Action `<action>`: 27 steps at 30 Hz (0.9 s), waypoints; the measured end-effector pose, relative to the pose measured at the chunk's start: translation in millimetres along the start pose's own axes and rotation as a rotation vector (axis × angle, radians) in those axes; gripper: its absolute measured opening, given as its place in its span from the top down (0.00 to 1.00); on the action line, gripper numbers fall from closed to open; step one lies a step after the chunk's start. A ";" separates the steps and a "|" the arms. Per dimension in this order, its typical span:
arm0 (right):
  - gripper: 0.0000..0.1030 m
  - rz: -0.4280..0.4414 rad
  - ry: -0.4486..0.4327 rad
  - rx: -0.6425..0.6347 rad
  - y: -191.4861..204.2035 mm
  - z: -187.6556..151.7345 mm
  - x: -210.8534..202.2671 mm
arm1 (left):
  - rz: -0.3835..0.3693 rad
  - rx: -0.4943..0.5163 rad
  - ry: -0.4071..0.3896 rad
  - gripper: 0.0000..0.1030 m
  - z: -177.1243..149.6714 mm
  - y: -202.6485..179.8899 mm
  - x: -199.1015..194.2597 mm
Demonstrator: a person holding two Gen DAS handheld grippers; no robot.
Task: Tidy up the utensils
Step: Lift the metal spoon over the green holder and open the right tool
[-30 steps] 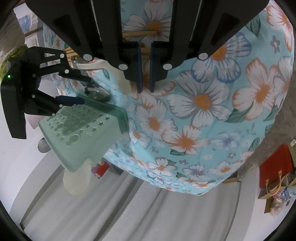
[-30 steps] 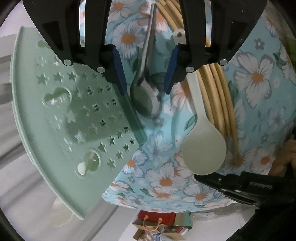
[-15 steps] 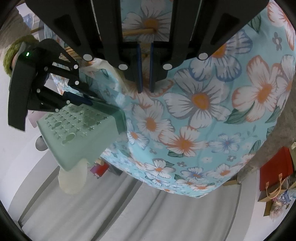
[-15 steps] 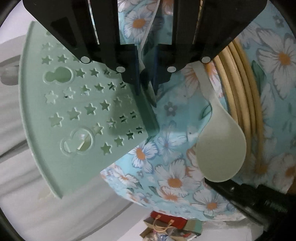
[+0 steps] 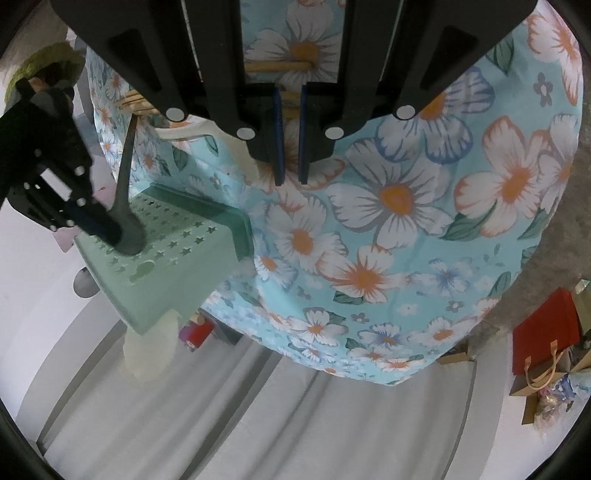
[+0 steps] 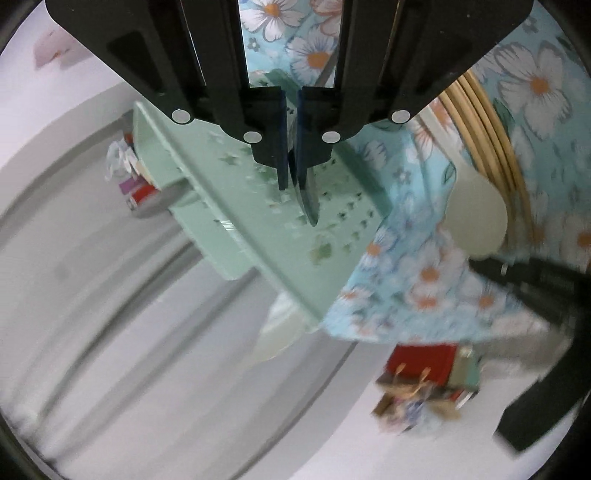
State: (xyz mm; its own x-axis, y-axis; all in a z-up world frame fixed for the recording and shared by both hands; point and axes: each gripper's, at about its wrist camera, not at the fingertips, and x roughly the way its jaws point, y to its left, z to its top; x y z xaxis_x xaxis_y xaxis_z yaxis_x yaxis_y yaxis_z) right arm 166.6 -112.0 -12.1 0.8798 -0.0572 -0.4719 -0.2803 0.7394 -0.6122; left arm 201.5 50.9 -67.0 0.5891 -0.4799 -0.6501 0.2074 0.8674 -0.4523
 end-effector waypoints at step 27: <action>0.99 0.073 -0.418 0.586 -110.7 36.3 -74.7 | 0.059 0.021 -0.065 0.94 -1.7 -17.3 -37.2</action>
State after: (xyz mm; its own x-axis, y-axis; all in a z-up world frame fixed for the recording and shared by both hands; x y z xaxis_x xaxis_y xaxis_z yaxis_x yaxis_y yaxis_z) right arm 145.9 -165.2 113.9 0.9728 0.1806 -0.1448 -0.1951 0.9764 -0.0923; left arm 174.6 53.5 -36.0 0.6503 -0.4191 -0.6335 0.1870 0.8967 -0.4012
